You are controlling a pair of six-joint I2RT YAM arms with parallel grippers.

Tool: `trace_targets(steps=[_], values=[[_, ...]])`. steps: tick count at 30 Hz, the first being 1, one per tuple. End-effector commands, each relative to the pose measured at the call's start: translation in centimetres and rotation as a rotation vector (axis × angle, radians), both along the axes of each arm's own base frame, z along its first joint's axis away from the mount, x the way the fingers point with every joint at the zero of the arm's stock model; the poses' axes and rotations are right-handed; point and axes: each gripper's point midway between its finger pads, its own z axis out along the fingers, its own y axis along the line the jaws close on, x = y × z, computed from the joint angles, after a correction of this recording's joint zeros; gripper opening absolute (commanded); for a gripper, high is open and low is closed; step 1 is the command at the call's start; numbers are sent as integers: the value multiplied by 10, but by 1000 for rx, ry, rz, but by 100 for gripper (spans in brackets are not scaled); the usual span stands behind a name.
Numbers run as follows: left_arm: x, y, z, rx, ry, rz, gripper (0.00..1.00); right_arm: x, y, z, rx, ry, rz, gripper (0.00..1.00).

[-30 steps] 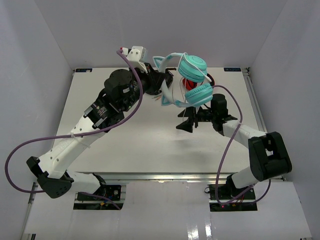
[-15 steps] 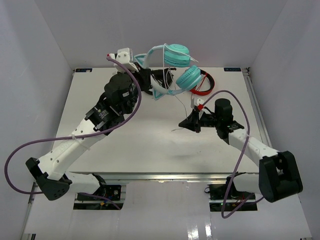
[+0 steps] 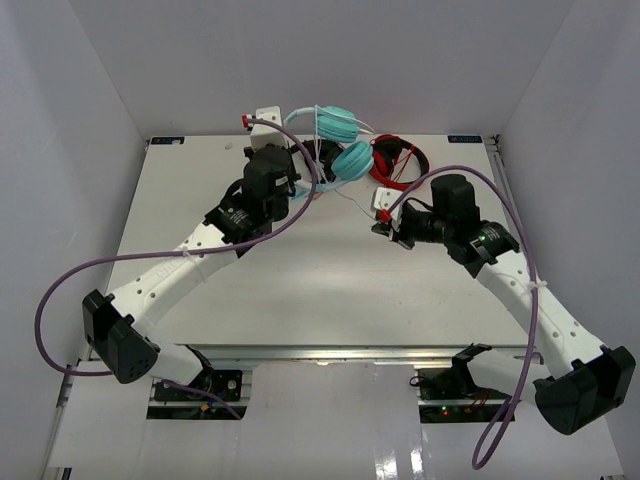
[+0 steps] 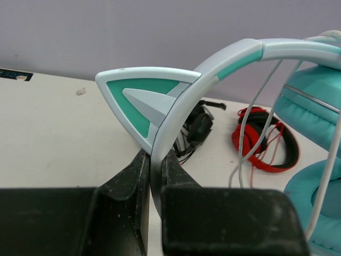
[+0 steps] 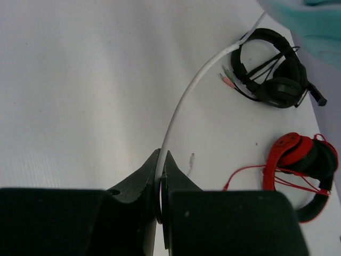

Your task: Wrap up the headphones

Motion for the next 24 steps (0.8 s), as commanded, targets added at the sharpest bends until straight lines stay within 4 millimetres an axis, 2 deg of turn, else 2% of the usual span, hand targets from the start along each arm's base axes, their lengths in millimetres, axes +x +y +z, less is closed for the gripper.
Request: trace_targets(steps=[1,4,10,13,17,24], values=[[4,4,-10,10,14,13,0,12,-20,28,-138,-148,-16,8],[7,-6,-35,47,63,-28,0,19,-21,42,-170,-203,-9,8],[18,-47,-99,114,227,-167,0,20,-14,41,-207,-243,31,8],[17,-70,-121,118,282,-262,0,22,-13,31,-246,-258,40,8],[11,-93,-139,157,328,-358,0,28,-15,22,-298,-299,25,8],[-8,-116,-165,207,395,-528,0,49,-24,20,-385,-396,-29,11]])
